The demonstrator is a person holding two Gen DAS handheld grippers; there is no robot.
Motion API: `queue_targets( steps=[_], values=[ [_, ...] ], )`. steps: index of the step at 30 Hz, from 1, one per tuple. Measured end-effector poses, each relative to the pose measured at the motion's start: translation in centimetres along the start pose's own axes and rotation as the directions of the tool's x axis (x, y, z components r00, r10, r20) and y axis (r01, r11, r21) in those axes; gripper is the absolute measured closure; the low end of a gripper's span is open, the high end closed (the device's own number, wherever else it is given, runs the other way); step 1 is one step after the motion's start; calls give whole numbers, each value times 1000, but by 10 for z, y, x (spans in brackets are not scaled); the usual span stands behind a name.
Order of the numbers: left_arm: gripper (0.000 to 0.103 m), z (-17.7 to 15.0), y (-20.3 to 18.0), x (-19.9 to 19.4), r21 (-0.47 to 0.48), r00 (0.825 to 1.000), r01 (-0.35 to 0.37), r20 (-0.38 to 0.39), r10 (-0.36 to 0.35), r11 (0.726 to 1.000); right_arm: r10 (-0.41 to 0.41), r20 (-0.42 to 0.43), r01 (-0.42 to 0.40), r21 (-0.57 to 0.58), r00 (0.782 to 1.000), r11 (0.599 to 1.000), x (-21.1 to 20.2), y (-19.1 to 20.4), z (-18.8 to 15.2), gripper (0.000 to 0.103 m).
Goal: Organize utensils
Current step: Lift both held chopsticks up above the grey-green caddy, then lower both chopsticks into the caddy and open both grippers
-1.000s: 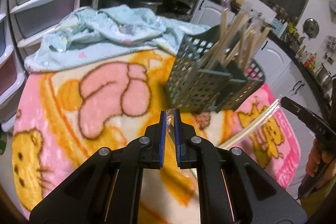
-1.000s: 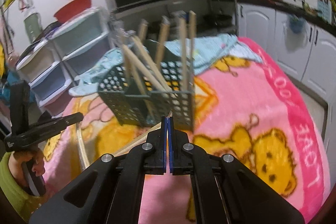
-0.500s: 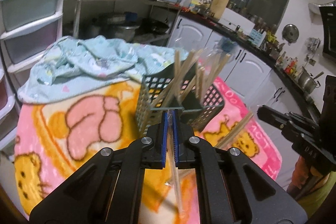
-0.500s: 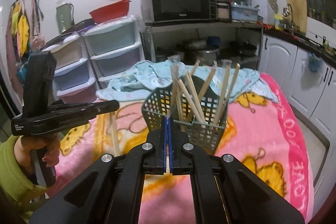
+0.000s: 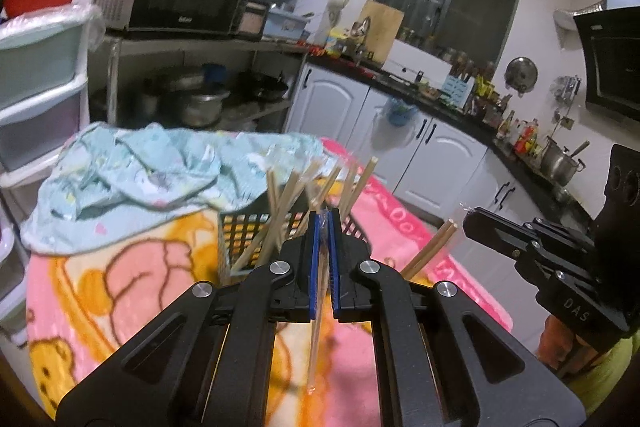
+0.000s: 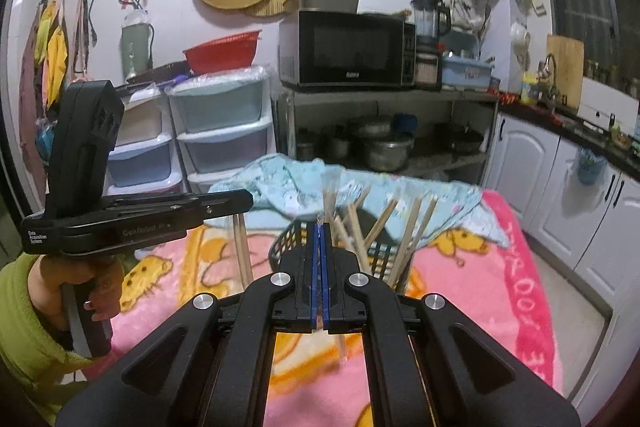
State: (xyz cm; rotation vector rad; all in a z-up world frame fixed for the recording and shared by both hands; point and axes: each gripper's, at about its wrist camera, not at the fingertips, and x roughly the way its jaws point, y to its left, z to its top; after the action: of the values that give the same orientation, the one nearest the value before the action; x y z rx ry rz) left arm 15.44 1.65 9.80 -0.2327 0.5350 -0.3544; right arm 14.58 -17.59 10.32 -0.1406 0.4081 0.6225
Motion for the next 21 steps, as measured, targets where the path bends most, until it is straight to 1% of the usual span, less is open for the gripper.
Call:
queue_targets(
  steps=[10,17,21],
  values=[
    [101,41,-18,-15,56,994,21,103,-27,998,-15,95,21,-63,995,998,-18,2,33,102],
    [101,69,-23,-24,78,985,7,169,-21,997,-28,158,42,-85,987,996,-23,2,55,102],
    [101,84,-21,-26,79,980,-11,197,-5,997,-54,200,73,-87,978,994,-25,-4,69,102]
  ],
)
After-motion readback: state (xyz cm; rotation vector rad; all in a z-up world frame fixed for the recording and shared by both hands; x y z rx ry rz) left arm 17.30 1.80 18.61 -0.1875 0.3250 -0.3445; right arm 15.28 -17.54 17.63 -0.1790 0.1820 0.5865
